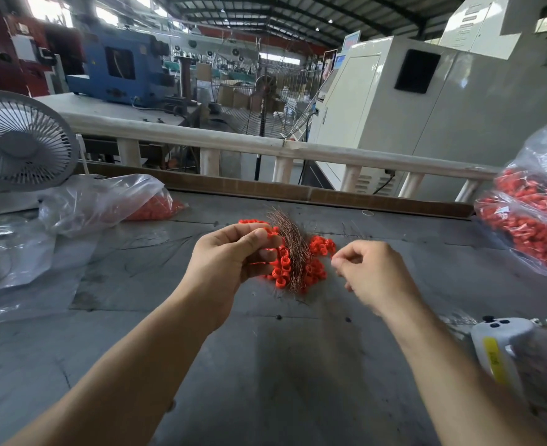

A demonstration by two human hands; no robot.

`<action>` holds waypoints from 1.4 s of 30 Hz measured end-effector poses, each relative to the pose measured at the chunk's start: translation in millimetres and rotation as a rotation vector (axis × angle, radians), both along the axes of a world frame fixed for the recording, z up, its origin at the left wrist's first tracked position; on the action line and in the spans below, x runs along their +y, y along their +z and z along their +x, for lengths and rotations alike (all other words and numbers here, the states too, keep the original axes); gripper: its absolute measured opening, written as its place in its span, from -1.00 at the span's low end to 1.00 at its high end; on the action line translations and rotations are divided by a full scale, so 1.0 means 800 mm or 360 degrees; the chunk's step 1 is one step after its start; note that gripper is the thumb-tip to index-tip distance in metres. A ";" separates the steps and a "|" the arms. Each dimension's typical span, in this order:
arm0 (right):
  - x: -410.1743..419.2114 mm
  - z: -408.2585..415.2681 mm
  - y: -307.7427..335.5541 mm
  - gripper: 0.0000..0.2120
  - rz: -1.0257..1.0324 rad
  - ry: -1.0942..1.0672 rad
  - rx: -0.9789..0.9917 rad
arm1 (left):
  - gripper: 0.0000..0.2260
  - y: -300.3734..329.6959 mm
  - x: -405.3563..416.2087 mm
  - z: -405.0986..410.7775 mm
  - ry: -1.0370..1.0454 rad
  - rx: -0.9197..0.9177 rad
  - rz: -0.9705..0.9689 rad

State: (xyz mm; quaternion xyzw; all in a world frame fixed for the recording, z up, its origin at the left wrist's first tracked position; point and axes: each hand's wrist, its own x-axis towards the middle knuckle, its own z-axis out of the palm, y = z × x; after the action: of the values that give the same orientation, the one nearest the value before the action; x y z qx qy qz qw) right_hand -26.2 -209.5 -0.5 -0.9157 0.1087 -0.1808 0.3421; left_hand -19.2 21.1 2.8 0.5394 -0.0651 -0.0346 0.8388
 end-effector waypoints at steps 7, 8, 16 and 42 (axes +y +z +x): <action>0.015 0.008 -0.016 -0.91 -0.0361 -0.0003 0.0185 | -0.91 0.001 -0.001 -0.003 0.0015 0.0015 0.0039; 0.018 0.010 -0.017 -0.88 -0.0388 -0.0015 0.0186 | -0.91 0.001 -0.001 -0.003 0.0017 0.0017 0.0052; 0.020 0.011 -0.019 -0.85 -0.0428 -0.0039 0.0169 | -0.89 0.000 -0.002 -0.004 0.0025 0.0018 0.0088; 0.054 -0.014 0.001 -0.86 0.0793 0.0561 -0.0244 | -0.89 0.003 -0.006 -0.010 -0.0030 0.0057 0.0075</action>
State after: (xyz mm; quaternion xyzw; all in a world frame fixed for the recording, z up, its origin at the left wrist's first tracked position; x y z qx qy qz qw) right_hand -37.2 -166.0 0.5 -0.7922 -0.0369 -0.1548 0.5892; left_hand -27.0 16.0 4.9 0.5576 -0.0543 -0.0537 0.8266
